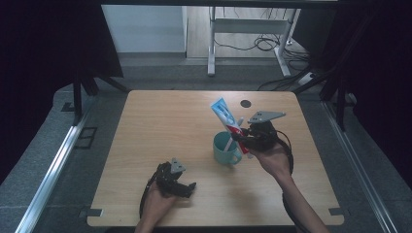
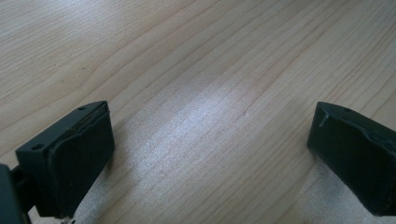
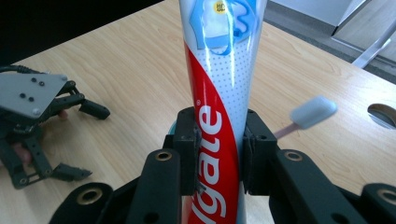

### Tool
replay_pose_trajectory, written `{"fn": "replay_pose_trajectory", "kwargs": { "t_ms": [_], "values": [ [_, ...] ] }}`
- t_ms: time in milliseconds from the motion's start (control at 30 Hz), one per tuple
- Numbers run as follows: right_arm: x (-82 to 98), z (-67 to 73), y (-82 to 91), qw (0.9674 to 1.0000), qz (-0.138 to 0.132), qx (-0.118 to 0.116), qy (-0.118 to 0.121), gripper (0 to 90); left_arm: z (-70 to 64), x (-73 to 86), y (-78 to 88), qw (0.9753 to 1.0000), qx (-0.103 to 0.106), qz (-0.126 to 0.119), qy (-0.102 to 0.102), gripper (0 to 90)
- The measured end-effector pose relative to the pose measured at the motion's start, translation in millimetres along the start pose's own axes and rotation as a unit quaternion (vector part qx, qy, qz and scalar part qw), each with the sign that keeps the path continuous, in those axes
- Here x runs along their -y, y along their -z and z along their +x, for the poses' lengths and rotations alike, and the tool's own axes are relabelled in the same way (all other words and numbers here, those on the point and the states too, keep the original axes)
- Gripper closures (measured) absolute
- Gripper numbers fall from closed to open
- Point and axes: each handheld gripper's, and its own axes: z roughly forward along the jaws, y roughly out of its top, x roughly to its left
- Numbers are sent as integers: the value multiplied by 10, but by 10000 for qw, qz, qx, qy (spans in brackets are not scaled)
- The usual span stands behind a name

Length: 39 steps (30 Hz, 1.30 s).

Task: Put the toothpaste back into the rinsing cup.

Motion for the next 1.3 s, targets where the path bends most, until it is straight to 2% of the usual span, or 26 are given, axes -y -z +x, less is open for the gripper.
{"fn": "replay_pose_trajectory", "kwargs": {
  "t_ms": [633,1300],
  "values": [
    [-85,3,-302,9998,-123,27,-134,714,-1,0,1,10000,5,2,-11,5],
    [-177,-2,-571,9992,-275,217,-173,715,-1,0,0,10000,10,-1,-11,5]
  ]
}}
